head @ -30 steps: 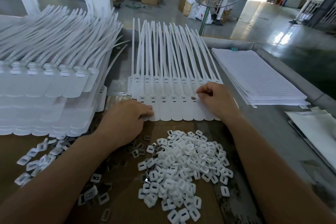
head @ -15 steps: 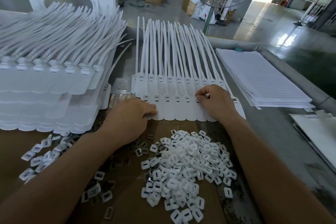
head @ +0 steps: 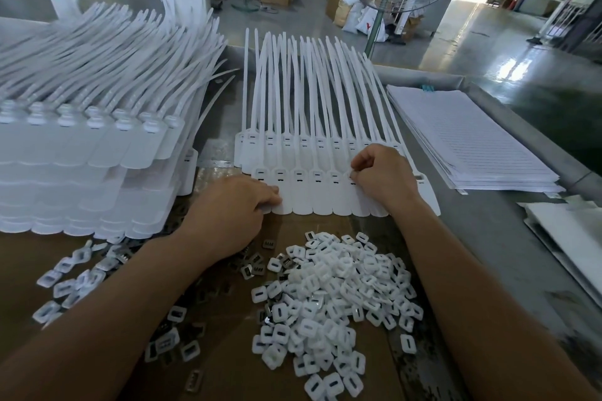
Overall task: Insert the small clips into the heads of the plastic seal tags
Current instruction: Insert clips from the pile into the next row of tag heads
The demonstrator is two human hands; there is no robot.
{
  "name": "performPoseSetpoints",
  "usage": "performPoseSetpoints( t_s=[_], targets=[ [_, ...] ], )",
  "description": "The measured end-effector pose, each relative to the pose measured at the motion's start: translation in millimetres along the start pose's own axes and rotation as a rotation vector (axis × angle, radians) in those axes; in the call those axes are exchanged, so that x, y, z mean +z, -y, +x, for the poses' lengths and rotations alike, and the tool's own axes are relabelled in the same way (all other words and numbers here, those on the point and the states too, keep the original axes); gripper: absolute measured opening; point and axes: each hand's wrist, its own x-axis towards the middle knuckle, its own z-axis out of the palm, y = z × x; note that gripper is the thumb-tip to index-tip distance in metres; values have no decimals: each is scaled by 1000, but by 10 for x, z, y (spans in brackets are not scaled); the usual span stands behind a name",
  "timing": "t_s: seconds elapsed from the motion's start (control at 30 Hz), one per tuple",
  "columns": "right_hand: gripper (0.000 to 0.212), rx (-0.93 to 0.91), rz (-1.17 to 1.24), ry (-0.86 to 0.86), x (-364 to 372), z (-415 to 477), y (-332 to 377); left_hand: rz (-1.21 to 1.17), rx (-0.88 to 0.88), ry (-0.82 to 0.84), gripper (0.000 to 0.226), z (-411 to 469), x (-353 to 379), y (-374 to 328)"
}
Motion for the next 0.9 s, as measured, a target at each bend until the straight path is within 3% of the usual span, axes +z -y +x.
performPoseSetpoints(
  t_s=[0.37, 0.53, 0.73, 0.9],
  targets=[
    [15, -63, 117, 50, -85, -52, -104, 5, 9, -9, 39, -8, 0, -1],
    [13, -145, 99, 229, -332, -144, -116, 3, 1, -8, 38, -13, 9, 12],
    [12, -149, -95, 648, -528, -332, -8, 12, 0, -2, 36, -4, 10, 12],
    [17, -175, -274, 711, -451, -392, 137, 12, 2, -8, 37, 2, 13, 20]
  ],
)
